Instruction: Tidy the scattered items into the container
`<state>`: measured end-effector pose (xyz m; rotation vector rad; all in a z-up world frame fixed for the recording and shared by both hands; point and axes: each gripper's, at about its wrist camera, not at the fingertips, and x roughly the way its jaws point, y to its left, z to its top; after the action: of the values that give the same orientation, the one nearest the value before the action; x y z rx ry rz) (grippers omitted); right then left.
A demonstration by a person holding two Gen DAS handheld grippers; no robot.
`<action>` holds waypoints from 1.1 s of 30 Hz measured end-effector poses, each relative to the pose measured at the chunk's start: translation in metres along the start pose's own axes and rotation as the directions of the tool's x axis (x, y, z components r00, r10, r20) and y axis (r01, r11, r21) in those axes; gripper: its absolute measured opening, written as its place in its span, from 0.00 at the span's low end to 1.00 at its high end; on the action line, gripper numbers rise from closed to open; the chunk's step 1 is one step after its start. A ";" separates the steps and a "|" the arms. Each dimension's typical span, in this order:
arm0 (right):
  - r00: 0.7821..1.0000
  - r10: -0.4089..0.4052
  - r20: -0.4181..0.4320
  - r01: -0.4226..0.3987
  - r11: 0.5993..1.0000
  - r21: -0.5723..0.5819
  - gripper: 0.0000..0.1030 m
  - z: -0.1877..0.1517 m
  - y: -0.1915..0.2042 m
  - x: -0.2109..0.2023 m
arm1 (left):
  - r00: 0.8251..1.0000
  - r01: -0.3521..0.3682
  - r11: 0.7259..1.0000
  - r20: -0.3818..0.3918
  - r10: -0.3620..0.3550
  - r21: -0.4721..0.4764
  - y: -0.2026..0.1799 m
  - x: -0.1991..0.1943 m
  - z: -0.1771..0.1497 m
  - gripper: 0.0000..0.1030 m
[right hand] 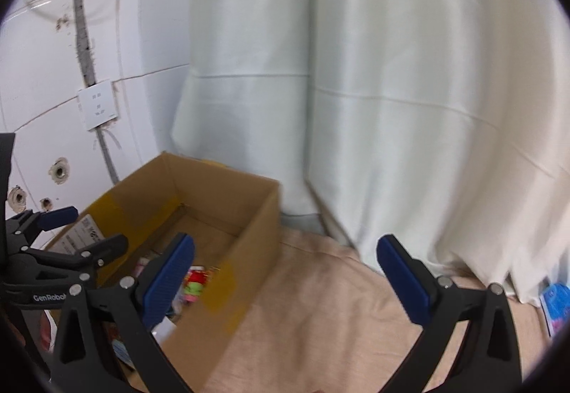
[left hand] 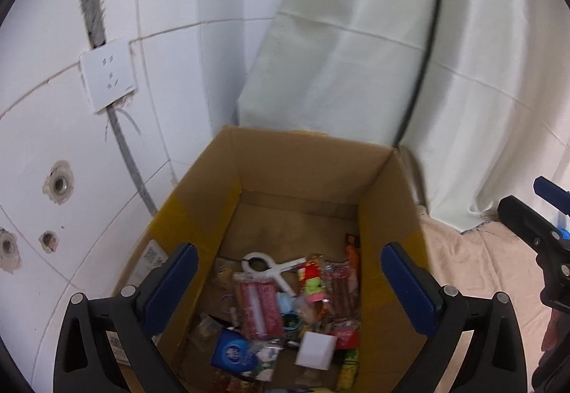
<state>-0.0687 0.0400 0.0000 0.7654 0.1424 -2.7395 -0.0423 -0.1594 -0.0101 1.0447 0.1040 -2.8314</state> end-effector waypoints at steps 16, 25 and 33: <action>0.952 -0.306 -0.003 0.302 0.938 0.169 1.00 -0.034 -0.146 -0.095 | 0.990 0.093 0.983 0.091 -0.108 0.160 -0.175 -0.033 0.013 1.00; 0.925 -0.380 0.025 0.366 0.904 0.220 1.00 -0.074 -0.170 -0.125 | 0.977 0.151 0.975 0.124 -0.172 0.161 -0.225 -0.036 -0.001 1.00; 0.926 -0.377 0.014 0.365 0.904 0.224 1.00 -0.110 -0.164 -0.123 | 0.977 0.146 0.976 0.129 -0.168 0.161 -0.236 -0.032 -0.036 1.00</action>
<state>0.0358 0.2463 -0.0277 0.7829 -0.0304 -3.1784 -0.0275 0.0808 -0.0113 0.8931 -0.0431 -3.0892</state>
